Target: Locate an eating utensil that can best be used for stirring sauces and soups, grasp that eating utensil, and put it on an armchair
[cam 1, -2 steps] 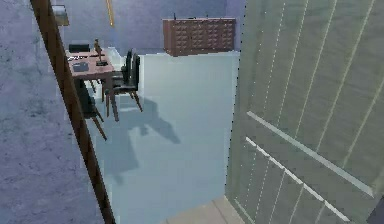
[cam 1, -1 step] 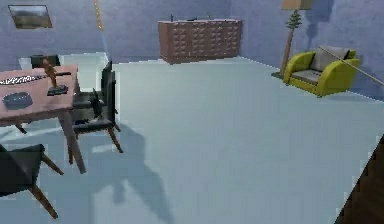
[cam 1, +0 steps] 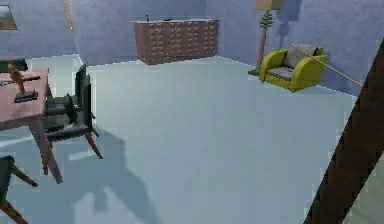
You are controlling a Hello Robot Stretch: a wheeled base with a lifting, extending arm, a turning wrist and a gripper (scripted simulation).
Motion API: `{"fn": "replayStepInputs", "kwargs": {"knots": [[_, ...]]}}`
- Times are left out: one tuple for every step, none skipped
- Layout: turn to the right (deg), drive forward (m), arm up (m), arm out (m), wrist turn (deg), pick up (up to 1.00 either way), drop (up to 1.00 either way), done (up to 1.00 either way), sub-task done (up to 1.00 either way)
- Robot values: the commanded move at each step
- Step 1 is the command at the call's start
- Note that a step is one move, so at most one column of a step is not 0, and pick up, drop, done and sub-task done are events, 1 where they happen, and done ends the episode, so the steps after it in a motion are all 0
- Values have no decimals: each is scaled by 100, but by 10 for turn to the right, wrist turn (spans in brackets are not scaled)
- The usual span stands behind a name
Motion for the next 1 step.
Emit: {"fn": "replayStepInputs", "kwargs": {"knots": [[0,25,0,0,0,0,0,0,0]]}}
